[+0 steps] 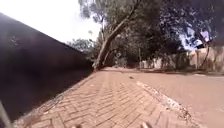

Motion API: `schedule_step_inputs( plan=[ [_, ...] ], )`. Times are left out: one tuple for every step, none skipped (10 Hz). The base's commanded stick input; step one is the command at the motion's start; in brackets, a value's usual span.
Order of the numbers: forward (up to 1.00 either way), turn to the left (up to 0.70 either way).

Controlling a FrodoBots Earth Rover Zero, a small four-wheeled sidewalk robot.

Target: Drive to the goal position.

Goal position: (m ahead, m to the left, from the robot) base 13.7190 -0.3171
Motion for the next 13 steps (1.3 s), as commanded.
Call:
schedule_step_inputs(
  plan=[
    [0.7,0.0],
    [0.7,0.0],
    [0.7,0.0],
    [0.7,0.0],
    [0.7,0.0],
    [0.7,0.0],
    [0.7,0.0],
    [0.7,0.0],
    [0.7,0.0],
    [0.7,0.0],
    [0.7,0.0],
    [0.7,0.0],
    [0.7,0.0]
  ],
)
